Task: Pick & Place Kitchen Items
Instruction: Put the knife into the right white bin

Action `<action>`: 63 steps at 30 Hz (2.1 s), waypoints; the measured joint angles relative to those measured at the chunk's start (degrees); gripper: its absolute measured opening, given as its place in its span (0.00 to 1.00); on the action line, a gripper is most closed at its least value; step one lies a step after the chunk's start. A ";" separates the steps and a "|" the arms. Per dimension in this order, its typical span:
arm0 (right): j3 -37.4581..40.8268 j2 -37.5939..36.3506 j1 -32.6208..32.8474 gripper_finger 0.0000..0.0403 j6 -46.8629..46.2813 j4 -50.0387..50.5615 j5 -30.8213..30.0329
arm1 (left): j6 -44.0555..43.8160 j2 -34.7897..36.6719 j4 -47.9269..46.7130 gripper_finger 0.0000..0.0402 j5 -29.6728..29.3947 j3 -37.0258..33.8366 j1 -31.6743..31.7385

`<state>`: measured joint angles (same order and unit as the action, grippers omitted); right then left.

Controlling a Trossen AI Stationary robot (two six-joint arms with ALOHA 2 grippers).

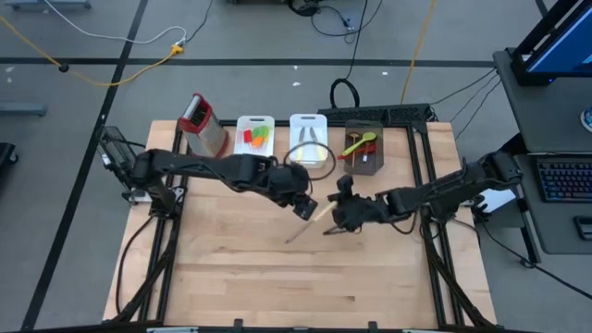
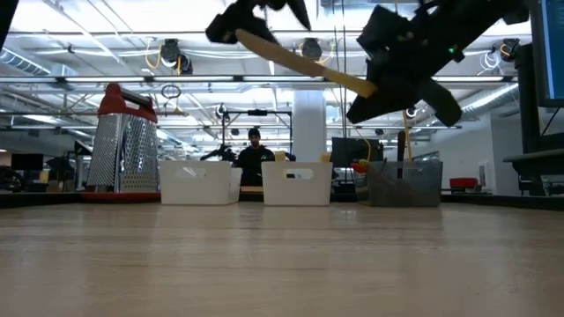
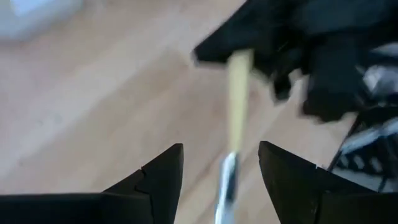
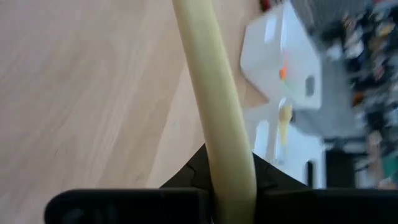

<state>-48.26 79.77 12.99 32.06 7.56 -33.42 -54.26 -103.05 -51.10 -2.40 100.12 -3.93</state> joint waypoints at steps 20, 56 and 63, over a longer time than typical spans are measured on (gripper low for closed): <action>-4.36 -0.55 -12.61 0.05 -6.34 10.38 5.01 | 4.88 1.29 -3.72 0.53 -18.68 0.02 -0.30; -18.21 4.88 -28.85 0.05 -69.66 14.33 30.88 | 11.78 51.96 10.17 0.53 -21.38 -50.76 -1.96; -18.11 9.93 -32.88 0.05 -86.70 15.78 43.70 | 15.54 53.18 16.46 0.53 -18.19 -55.96 -2.22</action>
<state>-66.37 89.70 -19.90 -54.65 23.35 10.28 -38.71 -49.87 -34.64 -20.60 44.15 -6.15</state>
